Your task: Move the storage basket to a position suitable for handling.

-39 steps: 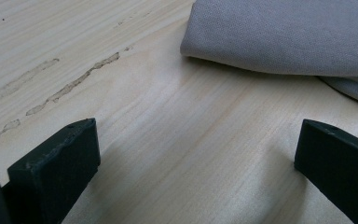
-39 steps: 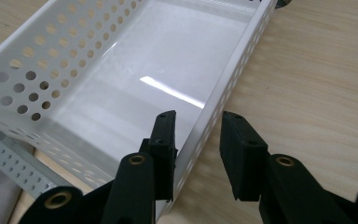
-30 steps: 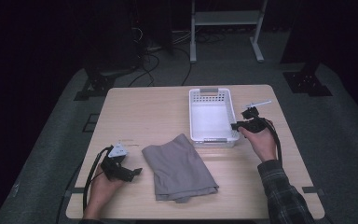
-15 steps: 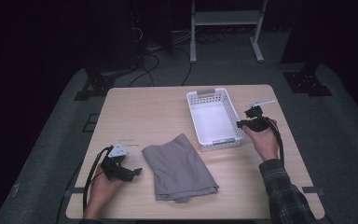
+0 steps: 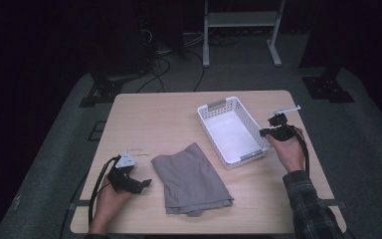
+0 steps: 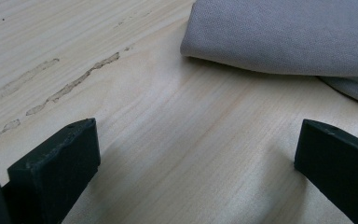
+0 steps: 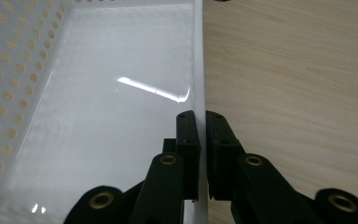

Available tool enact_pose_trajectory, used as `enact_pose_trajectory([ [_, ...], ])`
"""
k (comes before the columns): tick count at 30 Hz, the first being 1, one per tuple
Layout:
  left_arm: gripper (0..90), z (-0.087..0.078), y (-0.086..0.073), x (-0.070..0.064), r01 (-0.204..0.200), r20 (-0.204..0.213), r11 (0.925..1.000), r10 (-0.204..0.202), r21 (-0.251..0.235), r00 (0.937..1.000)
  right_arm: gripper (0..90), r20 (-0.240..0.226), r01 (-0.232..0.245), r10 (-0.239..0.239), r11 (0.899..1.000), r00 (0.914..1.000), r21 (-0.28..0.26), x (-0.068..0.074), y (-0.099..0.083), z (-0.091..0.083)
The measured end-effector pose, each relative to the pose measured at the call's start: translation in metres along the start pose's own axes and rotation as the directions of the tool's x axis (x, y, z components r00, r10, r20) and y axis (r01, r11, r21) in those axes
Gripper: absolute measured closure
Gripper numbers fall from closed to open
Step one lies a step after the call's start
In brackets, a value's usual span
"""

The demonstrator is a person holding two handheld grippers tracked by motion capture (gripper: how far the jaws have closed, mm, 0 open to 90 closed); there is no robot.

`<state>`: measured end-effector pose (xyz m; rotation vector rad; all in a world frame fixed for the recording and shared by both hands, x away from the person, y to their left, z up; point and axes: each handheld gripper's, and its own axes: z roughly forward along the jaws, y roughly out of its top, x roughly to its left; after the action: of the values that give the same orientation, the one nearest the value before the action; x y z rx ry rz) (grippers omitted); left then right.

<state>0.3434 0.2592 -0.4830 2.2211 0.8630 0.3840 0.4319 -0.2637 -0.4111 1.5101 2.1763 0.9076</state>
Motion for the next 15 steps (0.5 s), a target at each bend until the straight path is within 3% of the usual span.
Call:
enact_pose_trajectory([
  [15,0.0,0.0,0.0,0.0,0.0,0.0,1.0,0.0,0.0,1.0,84.0,0.006,0.012,-0.012,1.0,0.9999,0.016,-0.015,-0.013,-0.015],
])
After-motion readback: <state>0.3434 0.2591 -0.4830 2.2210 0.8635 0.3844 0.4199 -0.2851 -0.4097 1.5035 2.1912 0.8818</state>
